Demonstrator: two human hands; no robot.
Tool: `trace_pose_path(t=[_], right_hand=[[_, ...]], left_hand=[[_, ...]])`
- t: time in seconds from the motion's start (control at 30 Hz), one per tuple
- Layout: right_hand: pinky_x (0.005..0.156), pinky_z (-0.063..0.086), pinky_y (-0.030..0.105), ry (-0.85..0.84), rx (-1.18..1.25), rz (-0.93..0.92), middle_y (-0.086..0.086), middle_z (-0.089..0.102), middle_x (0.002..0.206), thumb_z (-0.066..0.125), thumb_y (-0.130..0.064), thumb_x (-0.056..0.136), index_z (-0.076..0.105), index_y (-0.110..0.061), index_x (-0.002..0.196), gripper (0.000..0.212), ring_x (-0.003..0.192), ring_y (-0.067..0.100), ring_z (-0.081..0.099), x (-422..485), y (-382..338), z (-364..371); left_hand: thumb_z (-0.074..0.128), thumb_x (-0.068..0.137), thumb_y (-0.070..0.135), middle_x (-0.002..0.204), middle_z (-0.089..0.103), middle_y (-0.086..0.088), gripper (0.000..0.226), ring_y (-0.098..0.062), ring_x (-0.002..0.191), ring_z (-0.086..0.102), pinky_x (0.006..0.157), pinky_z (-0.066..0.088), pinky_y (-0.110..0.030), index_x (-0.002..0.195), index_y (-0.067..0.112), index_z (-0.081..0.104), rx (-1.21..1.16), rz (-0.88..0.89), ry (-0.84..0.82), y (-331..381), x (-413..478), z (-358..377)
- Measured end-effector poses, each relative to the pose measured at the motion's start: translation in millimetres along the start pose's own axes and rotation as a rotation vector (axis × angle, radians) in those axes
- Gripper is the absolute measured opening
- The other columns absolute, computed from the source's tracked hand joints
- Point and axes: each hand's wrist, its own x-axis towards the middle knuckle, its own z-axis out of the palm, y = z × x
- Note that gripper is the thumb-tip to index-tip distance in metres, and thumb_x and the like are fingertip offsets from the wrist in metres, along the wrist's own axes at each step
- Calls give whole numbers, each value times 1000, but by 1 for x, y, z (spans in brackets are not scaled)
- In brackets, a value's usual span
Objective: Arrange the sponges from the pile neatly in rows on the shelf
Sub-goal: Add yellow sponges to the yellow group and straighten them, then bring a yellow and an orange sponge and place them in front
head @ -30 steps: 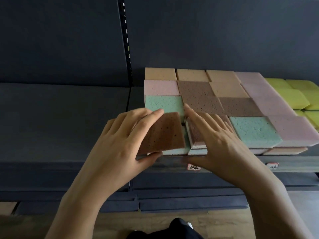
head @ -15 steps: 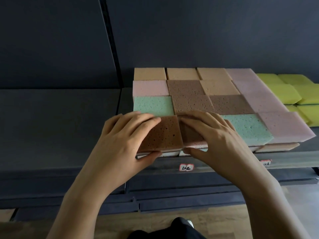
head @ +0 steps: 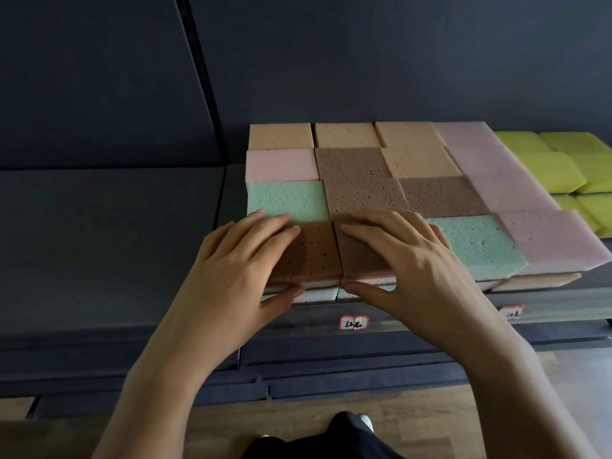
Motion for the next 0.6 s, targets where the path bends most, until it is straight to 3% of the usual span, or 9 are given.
trace_pose_path(t=[0.27, 0.4, 0.6], right_hand=[[100, 37, 41, -50, -27, 22, -6, 48, 140, 75, -48, 75, 51, -26, 139, 71, 127, 23, 44, 2, -2, -2], [104, 41, 43, -43, 23, 18, -7, 49, 139, 57, -64, 82, 53, -25, 137, 68, 127, 20, 45, 7, -9, -8], [100, 45, 42, 55, 101, -64, -3, 54, 136, 48, -57, 87, 58, -23, 131, 57, 124, 16, 48, 28, -53, -8]], left_hand=[[65, 81, 43, 152, 37, -5, 67, -30, 144, 28, 110, 31, -52, 141, 17, 50, 33, -25, -24, 0, 1, 3], [54, 88, 56, 156, 31, -6, 69, -28, 146, 23, 112, 26, -50, 146, 21, 42, 14, -38, -23, -5, -6, -2], [52, 89, 50, 144, 46, -5, 54, -25, 132, 45, 103, 41, -46, 130, 16, 59, -7, -126, 129, -27, -36, -25]])
